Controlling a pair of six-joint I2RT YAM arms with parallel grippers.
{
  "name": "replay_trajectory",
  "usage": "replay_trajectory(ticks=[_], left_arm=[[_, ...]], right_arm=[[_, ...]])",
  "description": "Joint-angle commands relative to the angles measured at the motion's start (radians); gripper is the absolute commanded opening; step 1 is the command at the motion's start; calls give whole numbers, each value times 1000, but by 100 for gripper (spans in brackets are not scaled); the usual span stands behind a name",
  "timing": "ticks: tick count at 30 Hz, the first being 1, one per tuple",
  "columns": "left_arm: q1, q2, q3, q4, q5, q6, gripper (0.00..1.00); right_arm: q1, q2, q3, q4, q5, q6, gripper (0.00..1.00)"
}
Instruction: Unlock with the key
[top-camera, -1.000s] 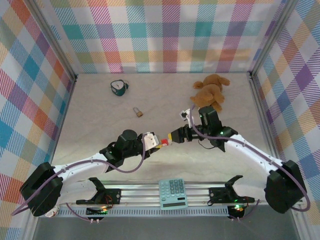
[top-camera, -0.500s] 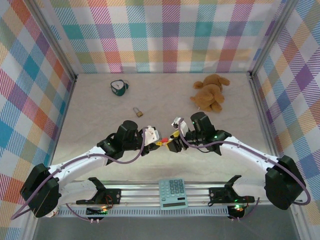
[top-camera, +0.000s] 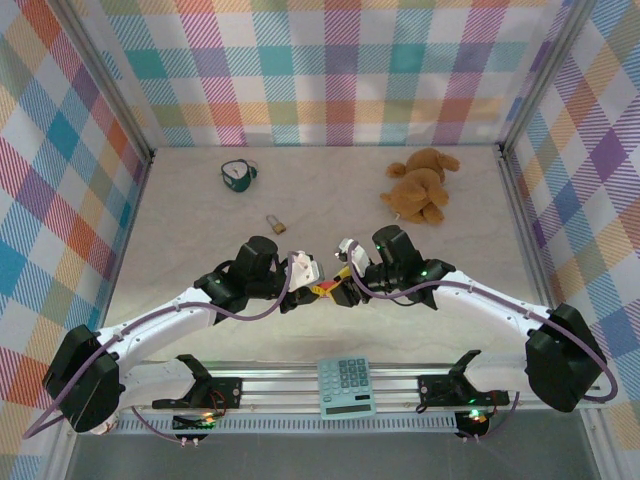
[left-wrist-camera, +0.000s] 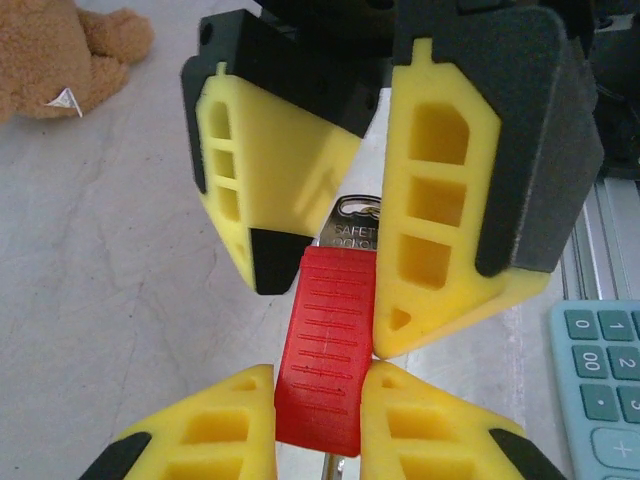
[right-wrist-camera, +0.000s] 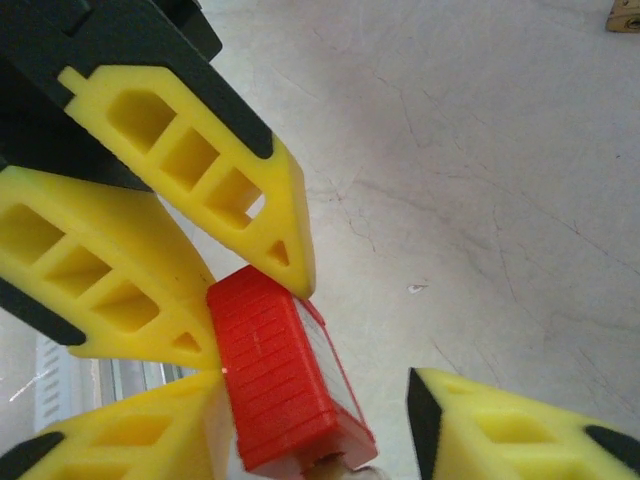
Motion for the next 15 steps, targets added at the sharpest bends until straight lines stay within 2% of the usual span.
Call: replay_trajectory(ticks=[1, 7, 15], left_arm=[[11, -3, 35, -5, 43, 18, 0], [14, 0, 31, 10, 39, 9, 1], [13, -8, 5, 69, -8, -15, 24]], right_arm=[[7, 12, 32, -1, -16, -9, 42], [14, -1, 13, 13, -17, 14, 32], [14, 20, -5, 29, -30, 63, 32]])
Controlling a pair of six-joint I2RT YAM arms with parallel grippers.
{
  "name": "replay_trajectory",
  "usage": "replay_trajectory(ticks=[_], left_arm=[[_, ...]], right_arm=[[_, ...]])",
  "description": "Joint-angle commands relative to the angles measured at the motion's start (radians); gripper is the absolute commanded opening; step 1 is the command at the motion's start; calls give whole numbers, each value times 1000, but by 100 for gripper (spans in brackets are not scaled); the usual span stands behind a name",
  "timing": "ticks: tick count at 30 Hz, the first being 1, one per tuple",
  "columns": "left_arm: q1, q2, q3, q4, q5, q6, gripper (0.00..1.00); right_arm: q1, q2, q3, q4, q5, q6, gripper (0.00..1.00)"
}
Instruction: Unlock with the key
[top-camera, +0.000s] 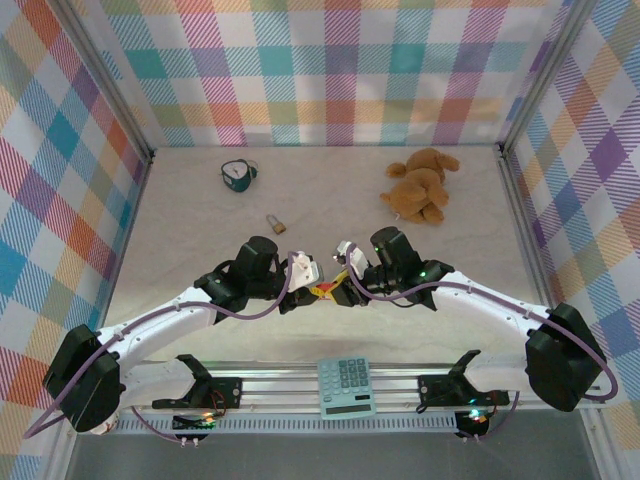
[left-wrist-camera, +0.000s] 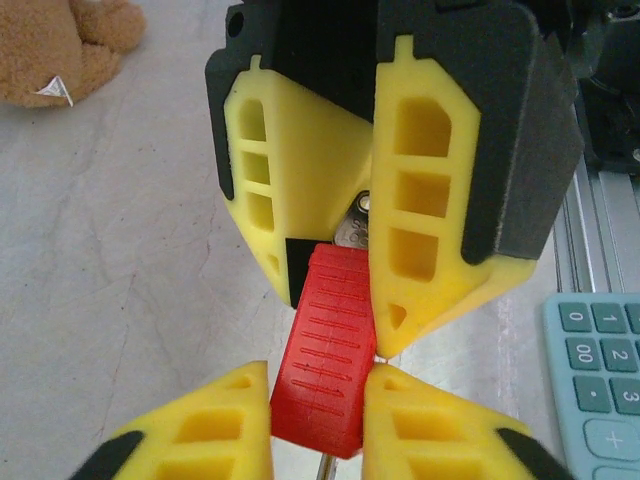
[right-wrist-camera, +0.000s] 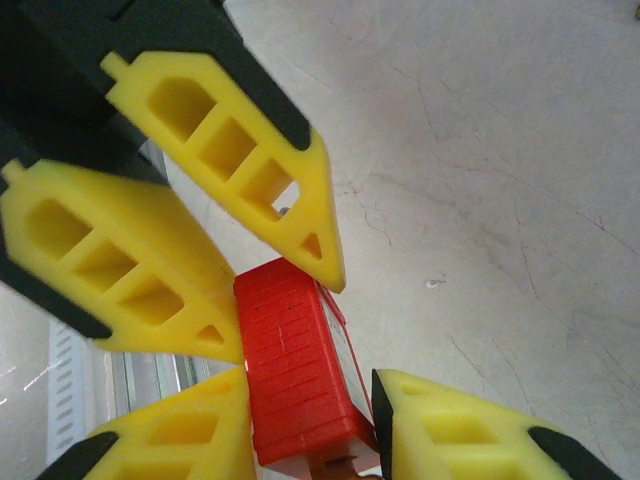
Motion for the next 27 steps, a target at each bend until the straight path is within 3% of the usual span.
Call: replay_trajectory(ticks=[1, 8, 15, 20, 27], left_arm=[[9, -17, -2, 89, -19, -14, 25], [9, -55, -52, 175, -104, -13, 33], [9, -82, -86, 245, -183, -14, 48], [9, -105, -123, 327, -278, -20, 49], [8, -187, -230, 519, -501, -76, 49]], right_arm=[[9, 20, -6, 36, -13, 59, 32], [10, 37, 5, 50, 6, 95, 31], [11, 73, 8, 78, 27, 107, 28], [11, 112, 16, 110, 63, 125, 26], [12, 210, 62, 193, 63, 182, 26]])
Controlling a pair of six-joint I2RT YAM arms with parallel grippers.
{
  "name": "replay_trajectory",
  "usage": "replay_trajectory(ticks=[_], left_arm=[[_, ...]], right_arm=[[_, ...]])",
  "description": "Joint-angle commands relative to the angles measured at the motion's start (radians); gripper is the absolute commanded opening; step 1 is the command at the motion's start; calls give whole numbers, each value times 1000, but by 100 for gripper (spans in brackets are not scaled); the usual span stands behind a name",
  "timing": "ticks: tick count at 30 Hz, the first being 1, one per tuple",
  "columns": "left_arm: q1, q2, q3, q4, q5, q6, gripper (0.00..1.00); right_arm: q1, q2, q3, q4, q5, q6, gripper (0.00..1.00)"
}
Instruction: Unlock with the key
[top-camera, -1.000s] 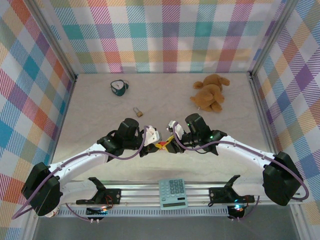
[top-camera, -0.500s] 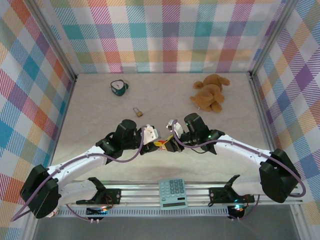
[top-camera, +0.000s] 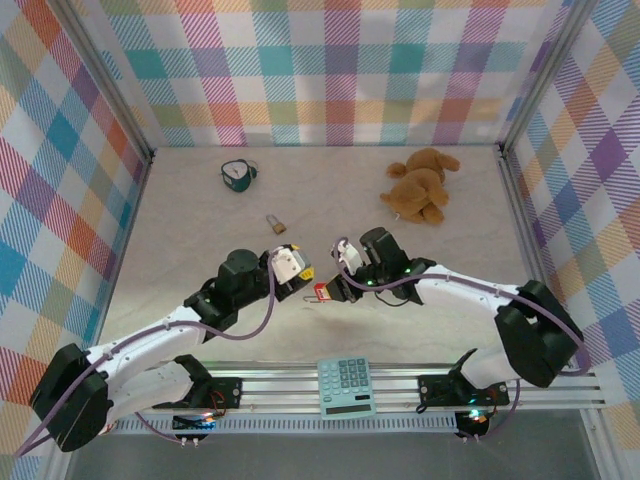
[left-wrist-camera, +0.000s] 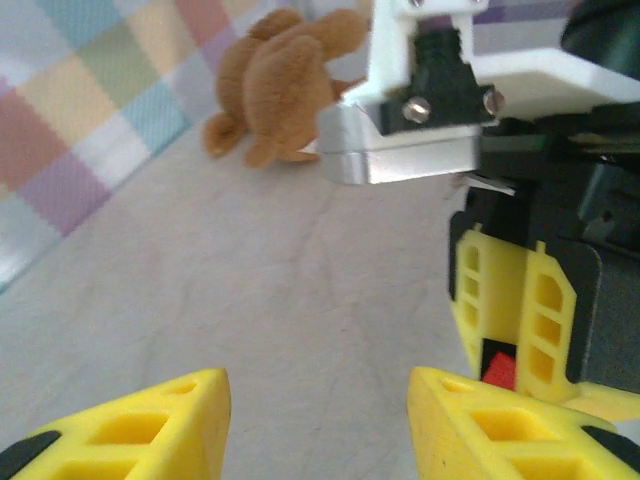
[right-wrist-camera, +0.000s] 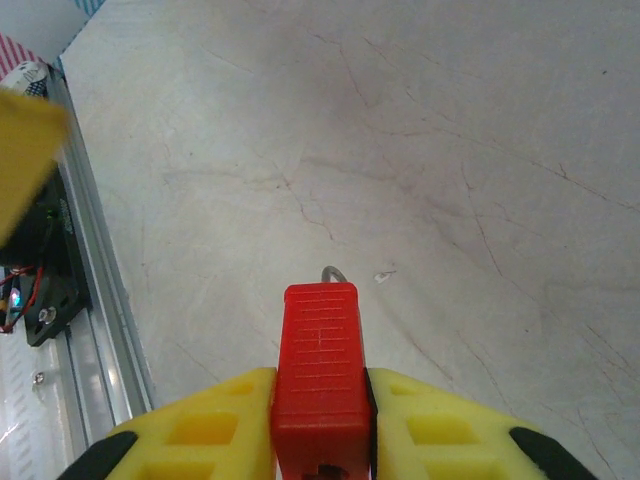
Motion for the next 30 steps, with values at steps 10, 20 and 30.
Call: replay_trajectory(ticks=[10, 20, 30], left_arm=[[2, -138, -136, 266, -248, -112, 49], [1, -126, -136, 279, -244, -106, 50], [1, -109, -136, 285, -236, -101, 51]], right_arm=[[-51, 246, 213, 195, -53, 153, 26], [-163, 395, 309, 258, -196, 295, 25], [-237, 500, 345, 282, -221, 382, 25]])
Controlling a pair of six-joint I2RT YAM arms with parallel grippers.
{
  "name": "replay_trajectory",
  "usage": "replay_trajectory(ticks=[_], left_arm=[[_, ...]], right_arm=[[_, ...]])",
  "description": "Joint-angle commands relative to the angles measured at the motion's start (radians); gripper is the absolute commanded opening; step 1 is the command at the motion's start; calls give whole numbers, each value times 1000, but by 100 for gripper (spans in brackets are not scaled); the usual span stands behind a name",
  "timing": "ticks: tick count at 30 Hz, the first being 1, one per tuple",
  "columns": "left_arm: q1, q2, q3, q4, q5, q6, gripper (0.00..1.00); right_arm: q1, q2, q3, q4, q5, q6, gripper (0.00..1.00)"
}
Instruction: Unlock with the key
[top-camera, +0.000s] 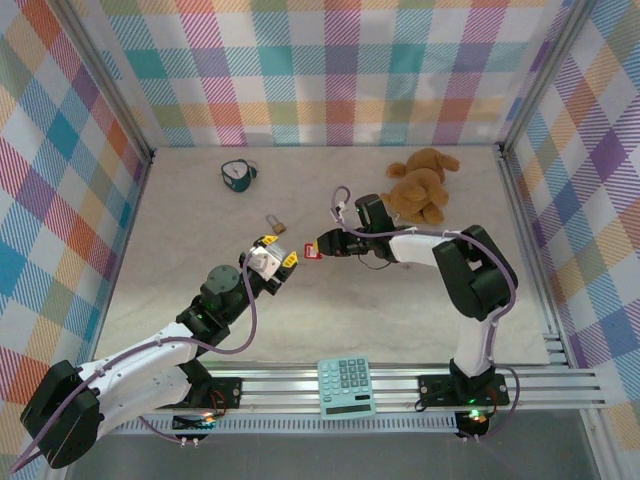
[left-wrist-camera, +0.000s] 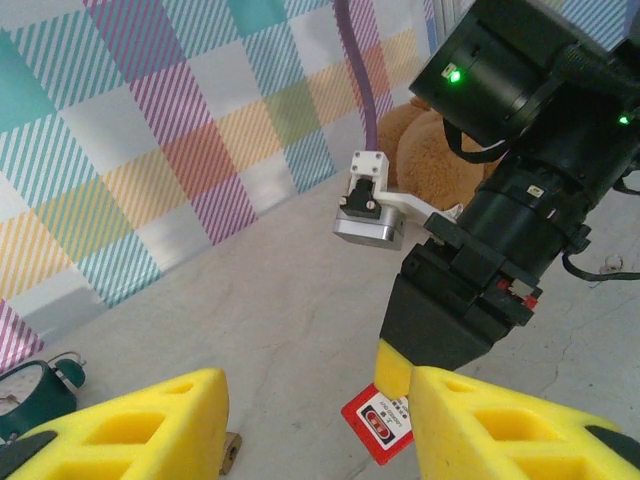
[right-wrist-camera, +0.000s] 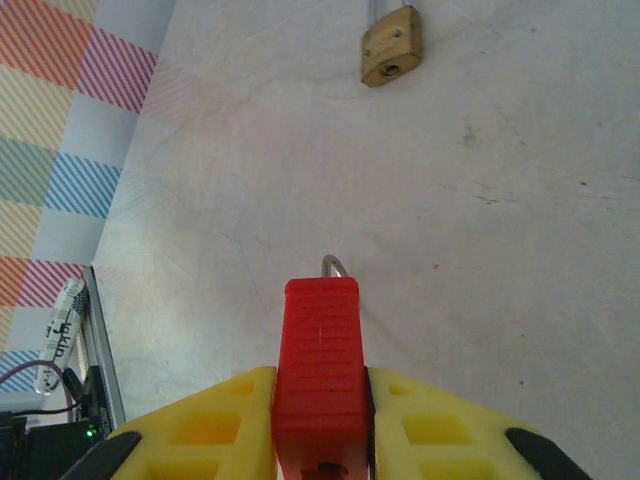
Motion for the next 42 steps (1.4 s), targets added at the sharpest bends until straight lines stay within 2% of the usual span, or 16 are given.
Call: replay_trajectory(ticks=[1, 12, 21, 25, 31, 37, 39, 41, 42], left_arm=[[2, -3, -5, 43, -3, -8, 51], [1, -2, -3, 28, 9, -8, 51], [2, 8, -1, 30, 20, -17, 52], [2, 1, -4, 29, 25, -16, 53], [0, -5, -1, 42, 22, -33, 54], [1, 1, -4, 108, -45, -185, 69], [0, 6, 5, 95, -50, -238, 79], [1, 7, 9, 78, -54, -298, 100], [0, 9, 9, 72, -63, -328, 100]], right_arm=[[-41, 39, 44, 44, -48, 43, 25], [-96, 118, 62, 31, -85, 42, 27], [-127, 149, 64, -9, -81, 45, 38], [-126, 121, 69, -88, 7, 18, 51], [-128, 50, 126, -281, 230, -51, 59], [-127, -73, 136, -399, 351, -102, 61], [-126, -128, 120, -449, 392, -101, 61], [-126, -207, 71, -493, 463, -78, 60], [-128, -246, 44, -514, 506, -64, 59]])
